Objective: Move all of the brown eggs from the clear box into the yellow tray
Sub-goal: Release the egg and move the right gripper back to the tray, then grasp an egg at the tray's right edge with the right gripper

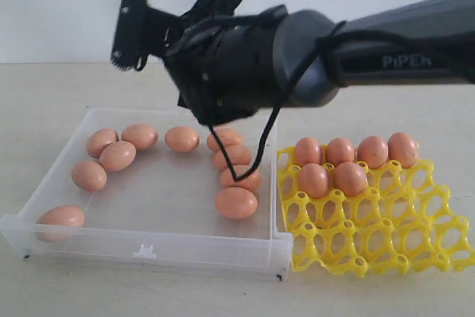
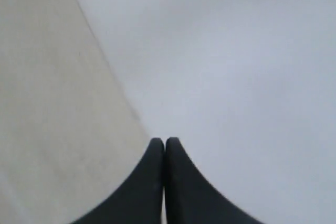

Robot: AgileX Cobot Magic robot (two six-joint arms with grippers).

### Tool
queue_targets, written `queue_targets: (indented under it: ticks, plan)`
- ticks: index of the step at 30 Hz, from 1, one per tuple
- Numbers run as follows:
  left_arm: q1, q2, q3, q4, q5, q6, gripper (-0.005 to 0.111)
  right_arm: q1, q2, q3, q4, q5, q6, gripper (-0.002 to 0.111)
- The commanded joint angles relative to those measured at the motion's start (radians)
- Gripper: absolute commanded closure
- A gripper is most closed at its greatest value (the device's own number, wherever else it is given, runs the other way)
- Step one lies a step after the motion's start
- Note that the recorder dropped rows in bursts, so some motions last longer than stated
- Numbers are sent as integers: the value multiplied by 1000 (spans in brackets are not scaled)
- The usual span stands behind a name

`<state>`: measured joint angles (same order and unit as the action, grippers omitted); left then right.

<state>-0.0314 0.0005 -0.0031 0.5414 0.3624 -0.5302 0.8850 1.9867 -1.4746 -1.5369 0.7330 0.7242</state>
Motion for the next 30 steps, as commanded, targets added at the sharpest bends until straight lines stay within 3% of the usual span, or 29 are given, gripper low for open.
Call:
queue_targets:
  ticks: [1, 2, 4, 6, 9, 14, 21, 30]
  plan:
    - [0, -1, 3, 4, -3, 0, 111, -129, -8, -159, 1036, -29, -750, 108]
    - [0, -1, 3, 4, -3, 0, 111, -165, 6, -190, 1347, 15, -953, 108]
    - [0, -1, 3, 4, -3, 0, 111, -222, 40, -257, 1747, 180, -1275, 108]
    - [0, -1, 3, 4, -3, 0, 111, -255, 80, -302, 1891, 347, -1344, 108]
    - [0, -1, 3, 4, -3, 0, 111, -256, 115, -319, 1854, 488, -1337, 108]
    - [0, -1, 3, 4, -3, 0, 111, -218, 129, -292, 1705, 488, -1337, 103]
    - [0, -1, 3, 4, -3, 0, 111, -165, 138, -282, 1592, 488, -1339, 46]
    - [0, -1, 3, 4, -3, 0, 111, -166, 140, -281, 1659, 488, -1313, 49]
